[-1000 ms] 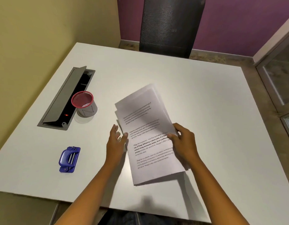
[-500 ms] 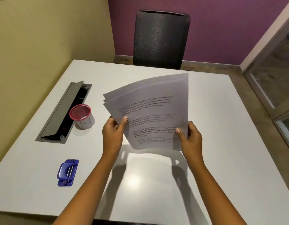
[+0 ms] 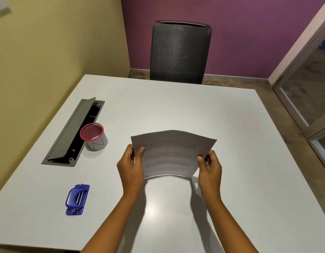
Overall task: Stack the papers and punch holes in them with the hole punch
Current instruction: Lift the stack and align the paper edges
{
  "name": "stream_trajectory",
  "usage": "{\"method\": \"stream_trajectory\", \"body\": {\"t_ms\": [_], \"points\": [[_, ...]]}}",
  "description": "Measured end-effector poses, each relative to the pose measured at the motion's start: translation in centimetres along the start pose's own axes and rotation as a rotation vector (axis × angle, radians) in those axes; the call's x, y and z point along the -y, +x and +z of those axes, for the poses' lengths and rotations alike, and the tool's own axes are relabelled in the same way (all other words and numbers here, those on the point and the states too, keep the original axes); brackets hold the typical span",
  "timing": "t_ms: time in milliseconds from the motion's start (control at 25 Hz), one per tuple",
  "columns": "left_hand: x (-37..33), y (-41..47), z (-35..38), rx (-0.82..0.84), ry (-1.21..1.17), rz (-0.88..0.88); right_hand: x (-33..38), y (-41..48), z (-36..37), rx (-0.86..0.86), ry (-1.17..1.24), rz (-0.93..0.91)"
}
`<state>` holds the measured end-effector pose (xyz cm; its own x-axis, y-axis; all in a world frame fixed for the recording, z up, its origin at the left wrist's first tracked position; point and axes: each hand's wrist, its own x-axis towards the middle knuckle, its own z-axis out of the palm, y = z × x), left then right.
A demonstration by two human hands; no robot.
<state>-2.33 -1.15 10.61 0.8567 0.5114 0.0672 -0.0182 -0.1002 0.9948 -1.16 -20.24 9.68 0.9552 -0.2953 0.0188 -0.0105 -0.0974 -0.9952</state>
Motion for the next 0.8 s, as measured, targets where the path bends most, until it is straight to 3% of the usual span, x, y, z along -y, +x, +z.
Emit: {"method": "stream_trajectory", "body": {"t_ms": [440, 800], "points": [[-0.3, -1.3, -0.2, -0.046, -0.038, 0.039, -0.1, -1.5, -0.2, -0.078, 0.003, -0.033], [0.4, -2.3, -0.7, -0.055, -0.056, -0.033, -0.9, -2.5, 0.0, -0.131, -0.030, -0.008]]}}
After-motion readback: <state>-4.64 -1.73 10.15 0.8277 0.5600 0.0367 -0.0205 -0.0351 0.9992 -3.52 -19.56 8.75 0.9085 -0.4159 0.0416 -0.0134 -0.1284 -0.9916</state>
